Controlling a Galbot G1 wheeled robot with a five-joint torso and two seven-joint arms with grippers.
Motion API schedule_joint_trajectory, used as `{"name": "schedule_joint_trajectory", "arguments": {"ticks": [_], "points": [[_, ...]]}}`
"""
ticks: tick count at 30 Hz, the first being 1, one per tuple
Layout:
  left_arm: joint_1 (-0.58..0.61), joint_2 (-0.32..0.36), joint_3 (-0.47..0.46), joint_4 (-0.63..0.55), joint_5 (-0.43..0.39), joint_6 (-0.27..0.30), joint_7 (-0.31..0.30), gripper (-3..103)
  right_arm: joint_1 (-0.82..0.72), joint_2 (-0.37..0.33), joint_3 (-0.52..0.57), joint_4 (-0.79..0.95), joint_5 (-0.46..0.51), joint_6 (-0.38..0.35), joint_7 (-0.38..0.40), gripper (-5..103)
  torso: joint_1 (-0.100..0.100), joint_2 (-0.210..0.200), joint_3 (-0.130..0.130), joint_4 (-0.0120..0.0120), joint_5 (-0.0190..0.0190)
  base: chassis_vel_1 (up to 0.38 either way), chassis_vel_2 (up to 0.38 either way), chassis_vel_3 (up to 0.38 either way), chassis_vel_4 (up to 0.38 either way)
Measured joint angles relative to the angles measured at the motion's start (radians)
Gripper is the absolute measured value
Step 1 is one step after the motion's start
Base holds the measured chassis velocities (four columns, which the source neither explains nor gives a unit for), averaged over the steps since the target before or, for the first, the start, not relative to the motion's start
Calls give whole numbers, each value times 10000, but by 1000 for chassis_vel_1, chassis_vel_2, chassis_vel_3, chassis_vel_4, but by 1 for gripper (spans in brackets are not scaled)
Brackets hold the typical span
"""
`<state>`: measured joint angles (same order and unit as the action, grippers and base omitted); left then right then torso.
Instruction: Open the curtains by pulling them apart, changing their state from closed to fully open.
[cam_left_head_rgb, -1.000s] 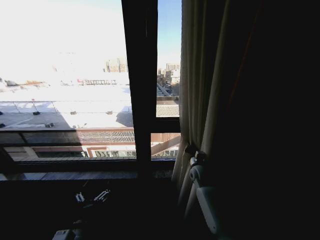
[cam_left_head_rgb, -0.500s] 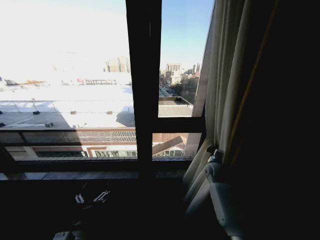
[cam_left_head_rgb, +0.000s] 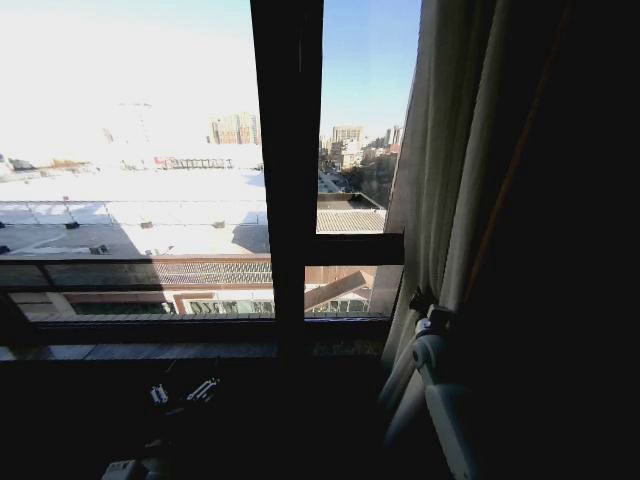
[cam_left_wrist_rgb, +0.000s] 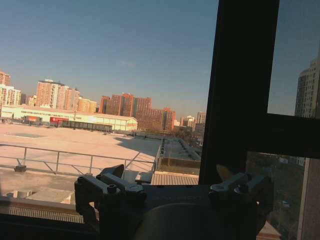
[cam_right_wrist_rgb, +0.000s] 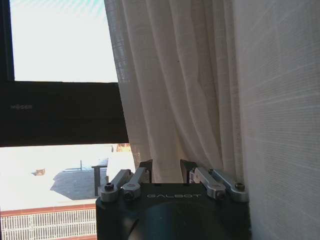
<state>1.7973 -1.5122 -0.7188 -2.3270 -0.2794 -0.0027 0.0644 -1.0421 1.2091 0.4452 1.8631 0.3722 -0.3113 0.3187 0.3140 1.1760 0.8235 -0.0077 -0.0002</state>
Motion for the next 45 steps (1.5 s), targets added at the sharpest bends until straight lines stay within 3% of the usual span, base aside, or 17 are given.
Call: {"name": "schedule_joint_trajectory", "arguments": {"ticks": [4, 8, 15, 19, 31, 45], "points": [[-330, -45, -58, 100, -76, 206, -16, 100, -1607, -442, -265, 1387, 141, 356, -241, 51, 0, -1, 0, -2, 5, 0, 0, 0, 0], [-381, -8, -74, 101, -121, 367, -25, 100, -2237, -459, -181, 1998, 116, 421, -238, 56, -1, 0, 0, 0, 6, 0, 0, 0, 0], [-474, 428, -228, 23, -316, 743, -75, 100, -3468, -597, 156, 3175, -382, 446, -619, 89, -1, 1, 0, 1, 2, 0, 0, 0, 0], [-514, 464, -189, 22, -317, 864, -218, 100, -3672, -596, 195, 3382, -287, 465, -510, 97, 0, 0, 0, 1, 5, 0, 0, 0, 0], [-378, 582, -145, -195, -390, 1134, -338, 100, -3560, -553, -79, 3549, -536, 463, -393, 100, -1, 0, 0, 2, 6, 81, 73, -71, -86], [-699, 324, -148, -271, -154, 1189, -351, 100, -3550, -375, -274, 3422, -1043, 509, -433, 100, 0, 0, 1, 1, 5, 279, 280, -282, -283]]}}
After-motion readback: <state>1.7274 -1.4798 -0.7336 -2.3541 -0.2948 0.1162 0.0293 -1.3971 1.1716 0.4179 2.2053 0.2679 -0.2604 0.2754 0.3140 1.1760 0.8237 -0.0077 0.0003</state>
